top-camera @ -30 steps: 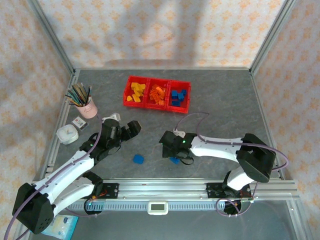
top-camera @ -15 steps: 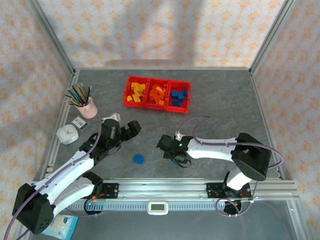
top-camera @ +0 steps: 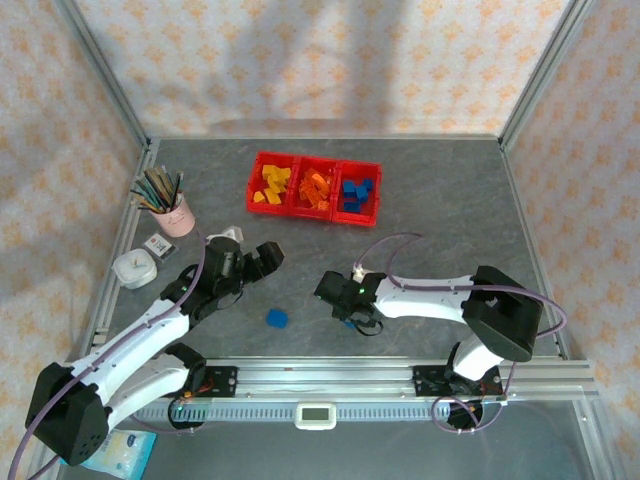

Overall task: Sort the legos into containers by color
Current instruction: Pick up the lego from the bottom-center of the table, then place the lego in the container.

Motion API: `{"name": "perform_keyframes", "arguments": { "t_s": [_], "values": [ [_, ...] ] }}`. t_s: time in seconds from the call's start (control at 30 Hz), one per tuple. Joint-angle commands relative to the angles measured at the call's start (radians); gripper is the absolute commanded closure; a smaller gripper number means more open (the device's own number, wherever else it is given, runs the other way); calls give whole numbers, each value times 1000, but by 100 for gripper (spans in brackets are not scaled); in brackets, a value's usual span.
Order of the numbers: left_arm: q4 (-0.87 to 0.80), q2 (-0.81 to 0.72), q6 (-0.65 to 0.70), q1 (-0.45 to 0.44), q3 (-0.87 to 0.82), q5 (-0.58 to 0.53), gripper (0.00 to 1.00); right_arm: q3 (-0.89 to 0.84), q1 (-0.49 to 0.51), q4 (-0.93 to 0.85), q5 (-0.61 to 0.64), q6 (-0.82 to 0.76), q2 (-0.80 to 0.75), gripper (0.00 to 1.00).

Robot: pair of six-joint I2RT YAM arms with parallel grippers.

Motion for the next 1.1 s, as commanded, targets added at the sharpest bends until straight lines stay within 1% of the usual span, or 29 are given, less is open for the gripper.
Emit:
{"name": "perform_keyframes", "arguments": {
  "t_s": [0.0,0.1,0.2,0.33,0.43,0.5,0.57,0.7,0.77,0.9,0.97,1.0,1.07],
  "values": [
    [-16,6,12,-9,41,3,1,6,7,-11,62,-12,-19,57],
    [-15,15,16,-11,57,3,1,56,2,-50,97,-46,-33,59],
    [-9,31,23,-12,80,2,1,115,-36,-83,122,-114,-52,59],
    [14,70,47,-13,126,-4,1,202,-132,-85,167,-253,-60,59],
    [33,120,69,-12,175,0,1,312,-220,-90,207,-381,-22,59],
    [42,160,87,-13,212,2,1,381,-284,-70,223,-460,14,59],
    [57,204,100,-12,249,3,1,446,-357,-28,203,-549,66,58],
    [75,289,125,-12,317,9,1,584,-459,-16,198,-648,208,58],
    [76,331,140,-12,353,14,1,664,-490,-11,194,-700,289,58],
    [82,390,160,-13,410,15,1,814,-549,-38,213,-732,422,58],
    [81,414,168,-12,432,15,1,875,-566,-32,202,-765,477,58],
    [80,422,173,-11,439,16,1,908,-570,-46,204,-772,500,56],
    [75,436,181,-11,454,18,1,958,-572,-59,221,-792,538,49]
  ]
}}
